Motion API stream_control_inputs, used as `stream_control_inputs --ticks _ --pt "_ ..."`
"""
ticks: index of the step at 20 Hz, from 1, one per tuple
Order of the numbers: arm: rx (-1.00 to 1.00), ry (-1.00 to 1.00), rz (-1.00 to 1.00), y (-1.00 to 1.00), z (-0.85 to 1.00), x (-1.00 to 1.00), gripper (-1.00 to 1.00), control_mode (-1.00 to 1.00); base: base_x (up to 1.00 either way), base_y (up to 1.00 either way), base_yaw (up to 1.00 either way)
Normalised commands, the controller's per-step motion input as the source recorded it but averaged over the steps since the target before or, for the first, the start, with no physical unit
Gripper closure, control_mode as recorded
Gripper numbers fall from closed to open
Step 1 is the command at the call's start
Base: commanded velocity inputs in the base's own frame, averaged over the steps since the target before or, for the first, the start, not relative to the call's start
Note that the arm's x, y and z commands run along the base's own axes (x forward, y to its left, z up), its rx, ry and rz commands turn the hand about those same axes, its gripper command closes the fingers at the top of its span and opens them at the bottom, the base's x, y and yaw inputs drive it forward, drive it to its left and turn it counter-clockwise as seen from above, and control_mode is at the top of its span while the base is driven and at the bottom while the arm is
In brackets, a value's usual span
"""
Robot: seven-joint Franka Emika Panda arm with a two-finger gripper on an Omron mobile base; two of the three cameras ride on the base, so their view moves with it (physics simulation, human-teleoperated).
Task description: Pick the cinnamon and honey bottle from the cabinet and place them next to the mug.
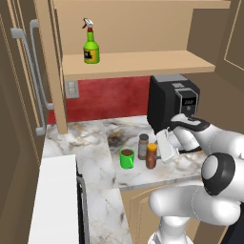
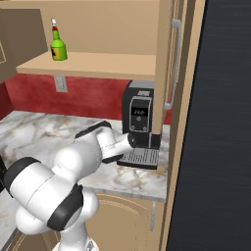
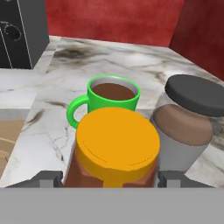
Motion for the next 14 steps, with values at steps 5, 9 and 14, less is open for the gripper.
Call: stream_control_inputs --ticks 5,9,14 --pt "0.0 0.0 0.0 0.0 0.0 -0.13 -1.0 -1.0 0.0 0.0 0.0" --pt "0.0 0.0 0.0 0.0 0.0 -0.17 -1.0 -1.0 0.0 0.0 0.0" --pt "0.0 -0.08 0.0 0.0 0.21 -0.08 -1.0 -1.0 0.0 0.0 0.0"
